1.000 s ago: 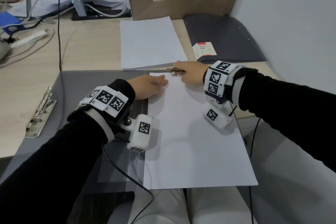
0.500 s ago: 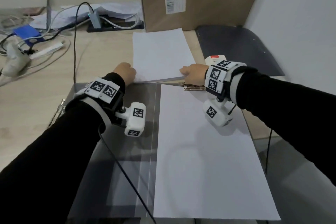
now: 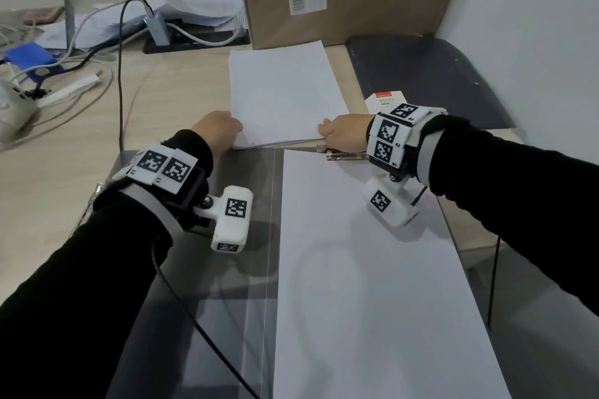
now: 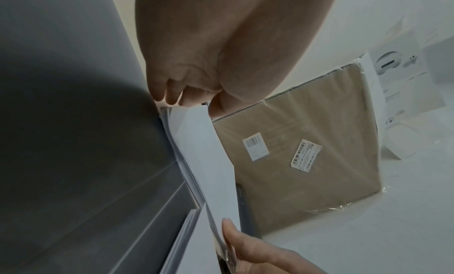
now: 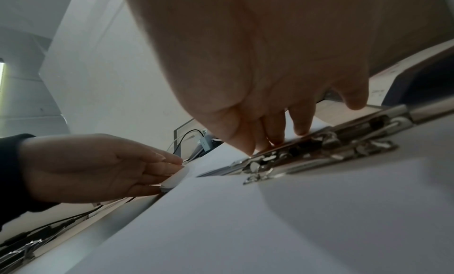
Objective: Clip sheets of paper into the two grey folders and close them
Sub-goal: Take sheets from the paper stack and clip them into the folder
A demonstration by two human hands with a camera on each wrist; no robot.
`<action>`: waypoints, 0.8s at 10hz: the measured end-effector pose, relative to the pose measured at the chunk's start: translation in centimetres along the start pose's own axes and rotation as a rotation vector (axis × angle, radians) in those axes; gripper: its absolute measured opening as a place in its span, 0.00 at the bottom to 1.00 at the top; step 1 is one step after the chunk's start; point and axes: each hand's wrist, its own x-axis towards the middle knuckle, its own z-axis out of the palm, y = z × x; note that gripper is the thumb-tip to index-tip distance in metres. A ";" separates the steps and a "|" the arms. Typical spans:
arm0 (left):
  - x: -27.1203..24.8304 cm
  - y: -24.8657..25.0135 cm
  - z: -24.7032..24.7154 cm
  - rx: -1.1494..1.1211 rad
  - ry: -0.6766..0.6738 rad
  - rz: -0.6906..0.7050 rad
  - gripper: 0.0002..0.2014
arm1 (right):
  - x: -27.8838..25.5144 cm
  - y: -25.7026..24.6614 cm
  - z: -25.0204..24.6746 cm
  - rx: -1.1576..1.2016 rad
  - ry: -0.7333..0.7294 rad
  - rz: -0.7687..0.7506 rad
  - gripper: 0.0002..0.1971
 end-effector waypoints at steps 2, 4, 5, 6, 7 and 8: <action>0.6 -0.1 -0.2 -0.155 0.053 0.007 0.20 | 1.1 0.5 0.5 0.081 -0.022 -0.009 0.23; 1.2 1.2 -0.4 -0.650 0.016 -0.084 0.06 | 0.8 0.4 0.7 0.152 -0.016 -0.009 0.23; 0.8 2.1 0.1 -0.827 -0.134 -0.218 0.06 | 0.6 0.2 0.7 0.236 -0.015 0.030 0.22; 1.9 2.1 0.7 -0.856 -0.055 -0.293 0.11 | 0.2 0.4 0.6 0.356 0.011 0.055 0.22; 1.1 1.0 0.8 -0.042 0.105 -0.022 0.16 | -0.1 1.4 0.3 0.500 0.097 -0.030 0.20; 0.4 1.5 -0.1 -0.542 0.081 0.019 0.08 | -0.7 2.8 -0.8 0.851 0.340 0.023 0.15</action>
